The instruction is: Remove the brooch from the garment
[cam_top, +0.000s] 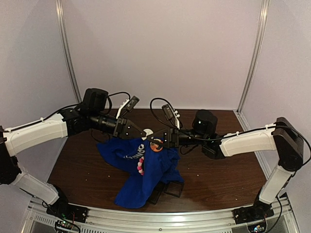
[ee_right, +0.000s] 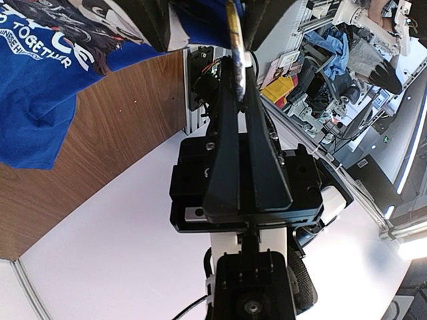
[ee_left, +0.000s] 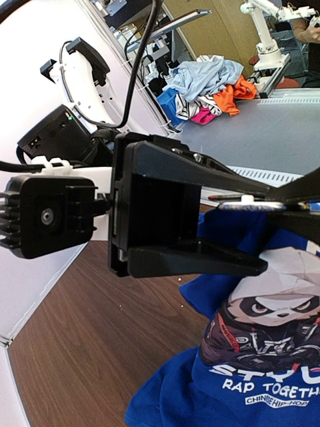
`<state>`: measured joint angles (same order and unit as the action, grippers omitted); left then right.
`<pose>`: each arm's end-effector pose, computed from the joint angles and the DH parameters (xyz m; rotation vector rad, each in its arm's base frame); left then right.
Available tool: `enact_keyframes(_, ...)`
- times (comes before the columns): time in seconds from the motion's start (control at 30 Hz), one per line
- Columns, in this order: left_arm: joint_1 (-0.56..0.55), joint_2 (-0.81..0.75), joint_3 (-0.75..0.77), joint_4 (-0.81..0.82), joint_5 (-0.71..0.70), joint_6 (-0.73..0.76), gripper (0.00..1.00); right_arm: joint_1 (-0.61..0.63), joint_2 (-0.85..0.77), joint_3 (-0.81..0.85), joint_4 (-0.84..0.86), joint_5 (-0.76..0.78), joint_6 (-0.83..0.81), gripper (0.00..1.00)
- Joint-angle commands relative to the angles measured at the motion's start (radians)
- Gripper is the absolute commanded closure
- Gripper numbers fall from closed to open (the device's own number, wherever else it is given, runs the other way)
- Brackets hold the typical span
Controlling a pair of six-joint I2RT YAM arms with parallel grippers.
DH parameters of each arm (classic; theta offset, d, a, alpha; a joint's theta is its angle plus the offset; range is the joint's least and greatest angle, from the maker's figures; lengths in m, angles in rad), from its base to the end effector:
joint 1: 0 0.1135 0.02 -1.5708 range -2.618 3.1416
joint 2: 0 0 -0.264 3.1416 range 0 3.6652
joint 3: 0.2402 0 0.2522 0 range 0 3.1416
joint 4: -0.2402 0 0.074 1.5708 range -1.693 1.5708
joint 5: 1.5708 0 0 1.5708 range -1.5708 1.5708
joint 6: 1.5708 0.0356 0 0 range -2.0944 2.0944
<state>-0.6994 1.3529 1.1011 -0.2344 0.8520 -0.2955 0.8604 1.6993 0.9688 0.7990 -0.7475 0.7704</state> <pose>0.2133 -0.2144 0.3228 0.9979 1.9700 -1.4619 0.2270 0.3010 0.2634 -0.7894 1.6654 1.7817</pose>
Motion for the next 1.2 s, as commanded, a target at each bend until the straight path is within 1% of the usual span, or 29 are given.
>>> enact_keyframes(0.0, -0.002, -0.028, -0.006, 0.058, 0.036, 0.001, 1.00, 0.008, 0.029, 0.026, 0.004, 0.012, 0.011, 0.66)
enact_keyframes(0.1, -0.002, -0.029, -0.006, 0.058, 0.036, 0.002, 1.00, 0.008, 0.038, 0.029, -0.006, 0.020, 0.017, 0.73)
enact_keyframes(0.5, -0.002, -0.032, -0.006, 0.056, 0.056, 0.008, 1.00, 0.008, 0.077, 0.036, -0.001, 0.026, 0.066, 0.91)
enact_keyframes(0.7, -0.002, -0.036, -0.007, 0.062, 0.083, 0.010, 1.00, 0.004, 0.103, 0.062, -0.078, 0.051, 0.087, 1.00)
enact_keyframes(1.0, -0.002, -0.043, -0.012, 0.071, 0.123, 0.012, 1.00, -0.023, 0.159, 0.072, -0.112, 0.060, 0.178, 1.00)
enact_keyframes(1.17, -0.003, -0.044, -0.015, 0.073, 0.128, 0.011, 1.00, -0.032, 0.186, 0.094, -0.138, 0.059, 0.203, 1.00)
